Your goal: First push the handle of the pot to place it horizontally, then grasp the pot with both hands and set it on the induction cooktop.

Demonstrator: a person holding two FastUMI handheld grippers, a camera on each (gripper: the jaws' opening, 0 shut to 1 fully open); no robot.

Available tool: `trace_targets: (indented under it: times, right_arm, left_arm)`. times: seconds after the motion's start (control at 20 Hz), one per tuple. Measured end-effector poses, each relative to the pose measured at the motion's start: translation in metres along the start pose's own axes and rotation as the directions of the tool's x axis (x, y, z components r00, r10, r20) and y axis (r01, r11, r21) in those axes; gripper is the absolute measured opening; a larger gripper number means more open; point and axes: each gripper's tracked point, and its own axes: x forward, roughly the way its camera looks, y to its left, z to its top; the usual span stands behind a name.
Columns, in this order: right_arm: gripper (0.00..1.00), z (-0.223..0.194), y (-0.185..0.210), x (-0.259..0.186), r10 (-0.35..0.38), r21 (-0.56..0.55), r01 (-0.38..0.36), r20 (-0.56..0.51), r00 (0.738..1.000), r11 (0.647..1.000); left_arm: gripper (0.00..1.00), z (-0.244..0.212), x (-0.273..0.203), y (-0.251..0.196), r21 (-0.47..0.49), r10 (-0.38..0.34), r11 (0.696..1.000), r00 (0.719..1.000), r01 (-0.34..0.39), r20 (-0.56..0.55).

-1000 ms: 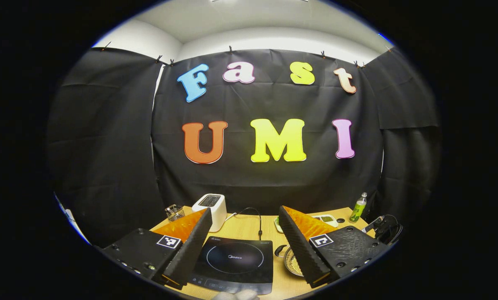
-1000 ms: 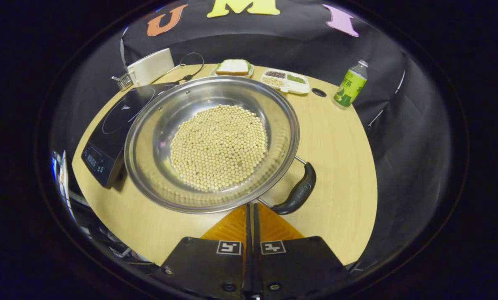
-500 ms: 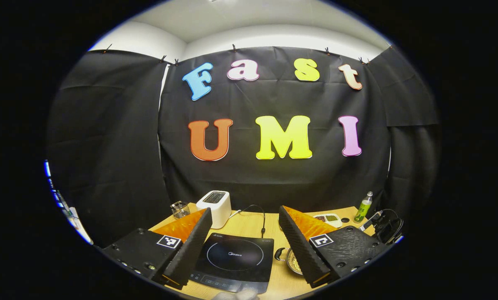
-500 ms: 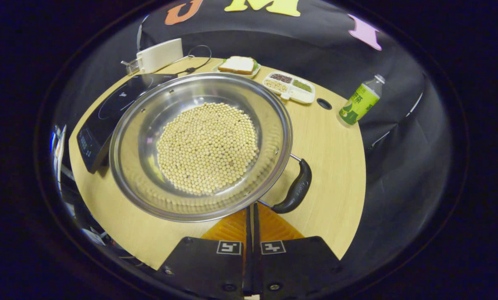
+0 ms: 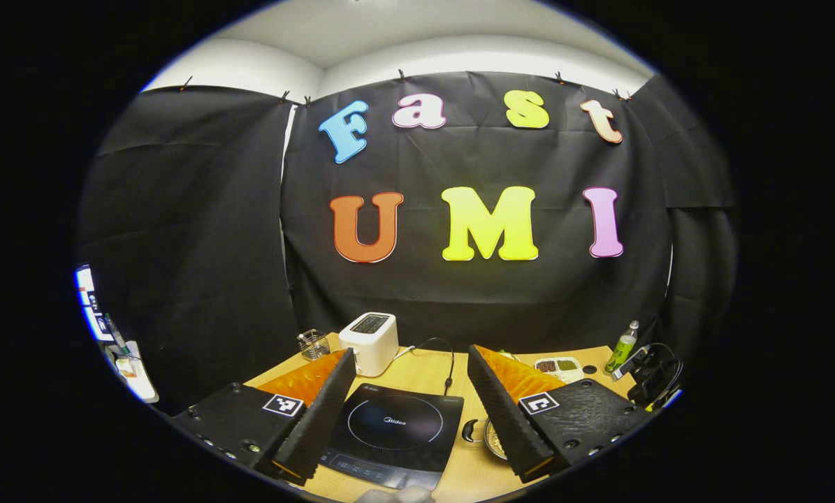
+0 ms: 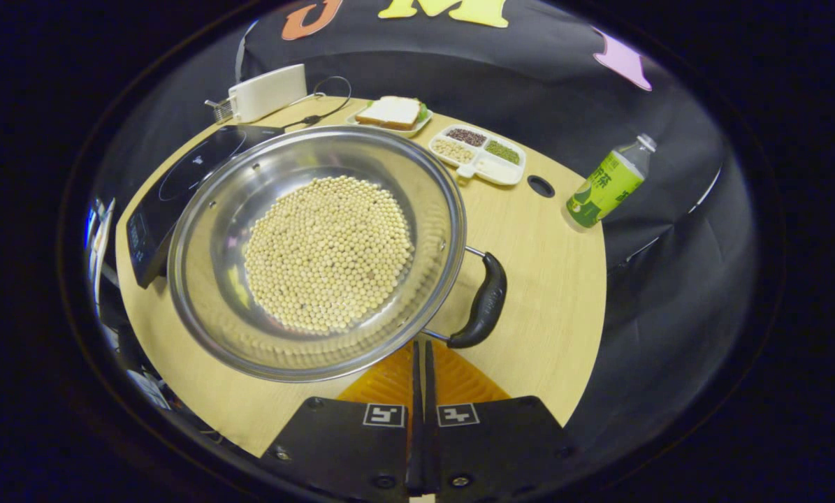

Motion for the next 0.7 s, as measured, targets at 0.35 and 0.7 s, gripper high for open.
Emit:
trace_targets:
  times: [0.35,0.7]
  right_arm:
    - [0.01,0.000,-0.004,-0.019,-0.025,0.052,0.020,0.083,0.996,0.998]
    - [0.68,-0.007,-0.020,-0.063,-0.130,0.142,0.103,0.199,0.971,0.984]
  left_arm:
    - [0.96,-0.007,0.012,-0.012,0.010,-0.026,1.000,1.000,0.026,0.000]
    - [0.96,-0.028,0.030,-0.024,-0.006,-0.118,0.993,0.993,0.117,-0.027]
